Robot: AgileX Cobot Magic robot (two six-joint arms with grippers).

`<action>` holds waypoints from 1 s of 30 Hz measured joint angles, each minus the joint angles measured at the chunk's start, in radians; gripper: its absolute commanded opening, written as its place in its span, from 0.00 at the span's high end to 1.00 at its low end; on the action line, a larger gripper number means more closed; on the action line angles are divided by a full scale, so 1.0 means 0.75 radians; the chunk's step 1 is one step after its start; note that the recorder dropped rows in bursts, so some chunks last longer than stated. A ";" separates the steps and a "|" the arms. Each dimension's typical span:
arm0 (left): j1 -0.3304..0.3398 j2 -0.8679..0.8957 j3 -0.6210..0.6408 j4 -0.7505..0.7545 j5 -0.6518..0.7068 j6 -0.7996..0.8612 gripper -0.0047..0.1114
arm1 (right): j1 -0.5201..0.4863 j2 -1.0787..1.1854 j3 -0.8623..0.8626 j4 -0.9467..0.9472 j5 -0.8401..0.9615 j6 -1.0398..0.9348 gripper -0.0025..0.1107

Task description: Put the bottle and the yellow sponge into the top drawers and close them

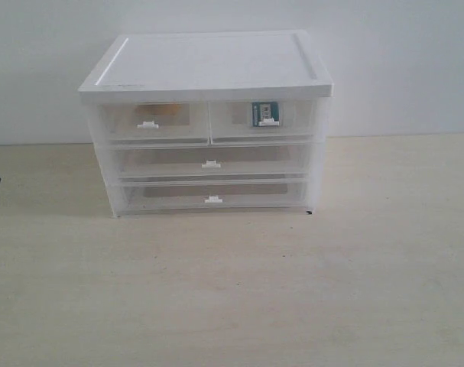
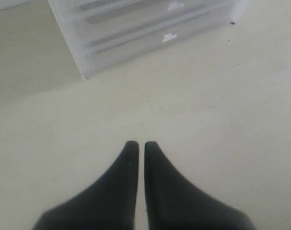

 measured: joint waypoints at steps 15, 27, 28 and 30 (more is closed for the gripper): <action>0.000 -0.109 0.223 -0.003 -0.384 0.000 0.92 | 0.000 0.000 0.000 0.000 0.000 0.000 0.98; 0.126 -0.473 0.478 0.006 -0.606 0.000 0.92 | 0.000 0.000 0.000 0.000 0.000 0.000 0.98; 0.144 -0.501 0.504 0.006 -0.620 0.000 0.92 | 0.000 0.000 0.000 0.000 0.000 0.000 0.98; 0.183 -0.546 0.550 0.006 -0.637 0.000 0.92 | 0.000 0.000 0.000 0.000 0.000 0.000 0.98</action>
